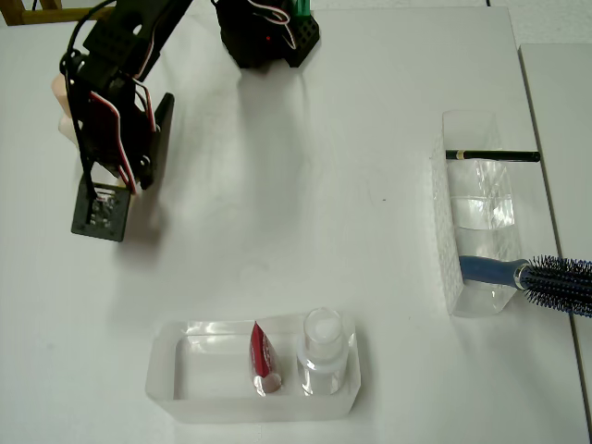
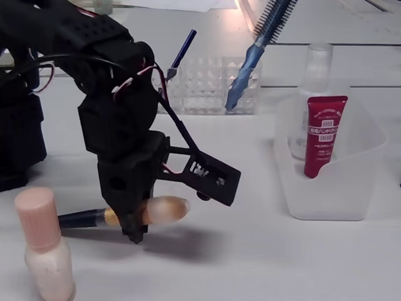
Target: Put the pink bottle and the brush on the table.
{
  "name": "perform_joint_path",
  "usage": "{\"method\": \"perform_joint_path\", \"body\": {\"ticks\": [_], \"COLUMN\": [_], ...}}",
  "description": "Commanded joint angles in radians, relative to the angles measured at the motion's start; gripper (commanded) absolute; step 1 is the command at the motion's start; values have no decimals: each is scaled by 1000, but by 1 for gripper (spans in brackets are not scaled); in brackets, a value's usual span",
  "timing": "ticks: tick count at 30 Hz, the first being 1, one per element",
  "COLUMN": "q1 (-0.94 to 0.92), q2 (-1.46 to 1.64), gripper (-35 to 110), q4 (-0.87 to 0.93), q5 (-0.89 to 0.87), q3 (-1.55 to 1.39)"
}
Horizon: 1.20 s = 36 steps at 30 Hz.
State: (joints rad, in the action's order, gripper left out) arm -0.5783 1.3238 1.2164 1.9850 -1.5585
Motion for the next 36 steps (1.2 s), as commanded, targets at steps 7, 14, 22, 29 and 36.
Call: {"method": "perform_joint_path", "body": {"ticks": [7,14,22,29,36], "q1": [0,0,0,-2,-8], "q2": [-8,-9,-6,-2,9], "gripper": [4,10,16,26,37], "q4": [-12,-31,-40,-43,-31], "q5": [8,5,5,5,-14], "q3": [48,48,49,54,74]}}
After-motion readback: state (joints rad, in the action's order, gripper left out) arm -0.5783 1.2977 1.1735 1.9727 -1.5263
